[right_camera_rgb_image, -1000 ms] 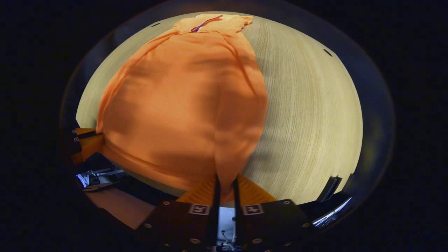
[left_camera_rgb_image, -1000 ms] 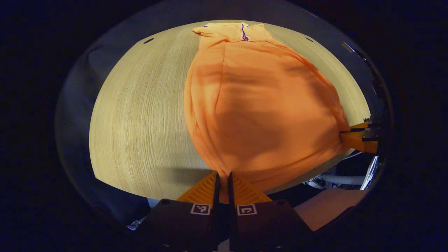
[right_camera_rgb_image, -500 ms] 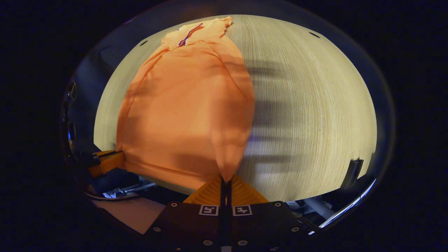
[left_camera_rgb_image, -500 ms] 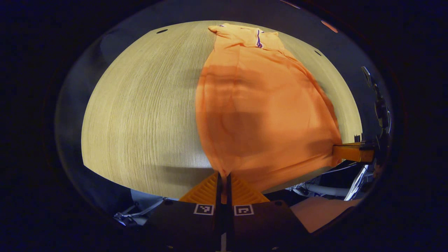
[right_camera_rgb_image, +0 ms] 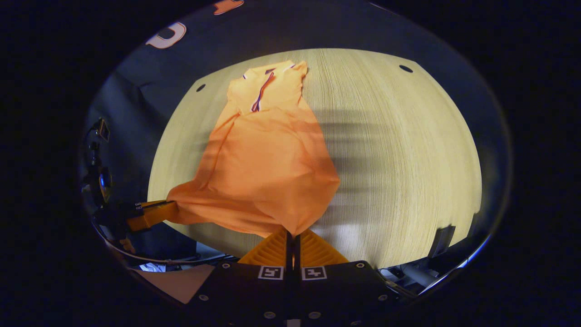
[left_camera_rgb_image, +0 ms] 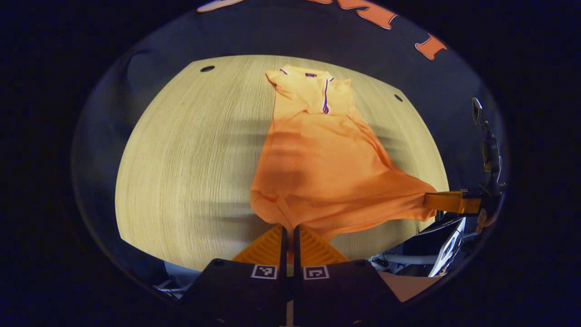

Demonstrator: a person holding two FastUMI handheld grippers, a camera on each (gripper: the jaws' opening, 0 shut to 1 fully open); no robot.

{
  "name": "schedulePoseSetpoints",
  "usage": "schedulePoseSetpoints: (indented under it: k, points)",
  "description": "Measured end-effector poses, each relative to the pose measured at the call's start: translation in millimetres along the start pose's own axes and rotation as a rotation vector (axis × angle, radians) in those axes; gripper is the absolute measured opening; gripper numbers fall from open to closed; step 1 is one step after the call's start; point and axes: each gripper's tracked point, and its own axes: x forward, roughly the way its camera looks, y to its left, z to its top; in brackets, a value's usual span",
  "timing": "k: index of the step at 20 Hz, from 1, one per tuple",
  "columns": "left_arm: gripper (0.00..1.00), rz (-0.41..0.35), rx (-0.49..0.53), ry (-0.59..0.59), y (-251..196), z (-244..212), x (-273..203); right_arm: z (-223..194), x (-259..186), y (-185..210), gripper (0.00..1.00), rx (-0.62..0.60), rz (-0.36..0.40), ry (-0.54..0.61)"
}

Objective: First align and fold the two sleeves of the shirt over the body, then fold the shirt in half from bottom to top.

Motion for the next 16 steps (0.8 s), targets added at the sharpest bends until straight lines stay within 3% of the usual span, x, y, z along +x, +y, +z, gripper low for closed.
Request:
schedulePoseSetpoints:
  k: [12, 16]
  points:
    - [0.06, -0.047, 0.013, -0.207, 6, 162, -8, 148, -17, 4, 0.0, 0.006, -0.009, -0.194]
    - [0.06, -0.043, 0.067, -0.283, -7, 223, 3, 204, -13, -3, 0.0, 0.033, -0.019, -0.264]
